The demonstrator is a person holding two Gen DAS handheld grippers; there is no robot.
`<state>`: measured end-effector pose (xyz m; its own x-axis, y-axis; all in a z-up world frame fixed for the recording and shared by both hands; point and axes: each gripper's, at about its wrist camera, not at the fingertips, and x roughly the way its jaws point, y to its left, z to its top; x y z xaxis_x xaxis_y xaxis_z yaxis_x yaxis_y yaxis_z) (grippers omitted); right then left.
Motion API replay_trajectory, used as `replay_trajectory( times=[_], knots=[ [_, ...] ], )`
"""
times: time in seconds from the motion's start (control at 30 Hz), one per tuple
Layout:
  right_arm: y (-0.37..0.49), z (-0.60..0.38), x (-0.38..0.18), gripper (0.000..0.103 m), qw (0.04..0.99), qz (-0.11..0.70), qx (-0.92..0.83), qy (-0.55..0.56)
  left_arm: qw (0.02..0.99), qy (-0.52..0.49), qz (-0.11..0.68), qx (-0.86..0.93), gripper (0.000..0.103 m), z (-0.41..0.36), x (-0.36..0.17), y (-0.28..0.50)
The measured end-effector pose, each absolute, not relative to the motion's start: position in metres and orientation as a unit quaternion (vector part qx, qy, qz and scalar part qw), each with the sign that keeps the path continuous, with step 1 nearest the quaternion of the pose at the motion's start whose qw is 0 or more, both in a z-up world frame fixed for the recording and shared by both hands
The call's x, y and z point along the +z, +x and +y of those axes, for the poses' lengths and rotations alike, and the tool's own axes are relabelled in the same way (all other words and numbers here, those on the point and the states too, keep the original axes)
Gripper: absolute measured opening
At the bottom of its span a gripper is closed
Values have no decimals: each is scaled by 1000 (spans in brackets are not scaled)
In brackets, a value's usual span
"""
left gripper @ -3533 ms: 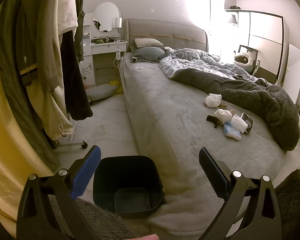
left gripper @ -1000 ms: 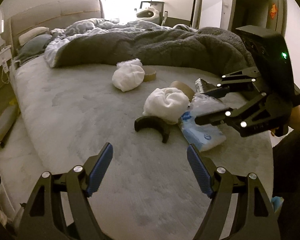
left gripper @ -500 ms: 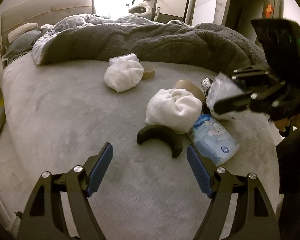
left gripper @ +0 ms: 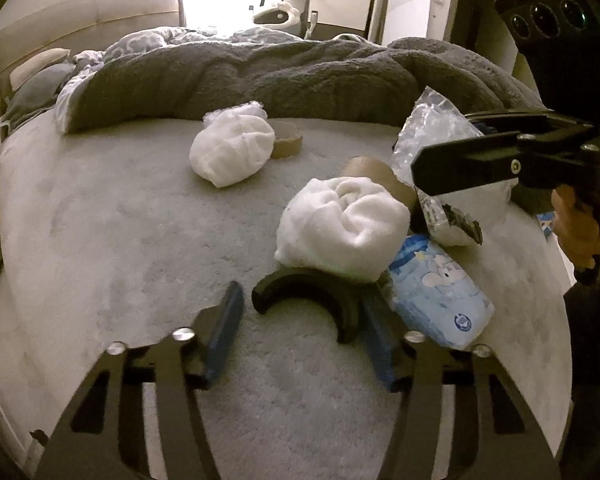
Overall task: Collect trash
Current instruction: 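Carry the bubble wrap to the black bin and open the right tool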
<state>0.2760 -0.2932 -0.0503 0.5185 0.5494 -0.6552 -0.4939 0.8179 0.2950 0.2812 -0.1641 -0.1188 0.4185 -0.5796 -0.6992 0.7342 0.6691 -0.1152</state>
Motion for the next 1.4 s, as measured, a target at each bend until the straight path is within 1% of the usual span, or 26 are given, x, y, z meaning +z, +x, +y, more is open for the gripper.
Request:
replay_trajectory(
  times=[0.03, 0.2, 0.37, 0.6, 0.73, 0.9, 1.03, 1.4],
  knots=[
    [277, -292, -50, 29, 871, 388, 299, 38, 836, 100, 370, -392, 50, -164, -118, 281],
    [279, -284, -49, 29, 872, 384, 302, 39, 844, 71, 368, -383, 50, -153, -111, 281],
    [283, -273, -46, 29, 874, 378, 304, 39, 856, 77, 364, -360, 50, -140, -104, 274],
    [288, -235, -44, 29, 869, 380, 316, 36, 873, 70, 371, -308, 50, -112, -101, 266],
    [290, -209, -45, 29, 863, 383, 328, 37, 880, 48, 383, -275, 50, -86, -100, 263],
    [290, -176, -48, 29, 856, 392, 334, 37, 888, 21, 407, -214, 50, -49, -101, 259],
    [288, -144, -51, 29, 848, 402, 344, 30, 886, 21, 430, -173, 50, -24, -106, 254],
    [281, -68, -72, 29, 820, 432, 375, 26, 840, -63, 533, -78, 50, 66, -151, 236]
  ],
)
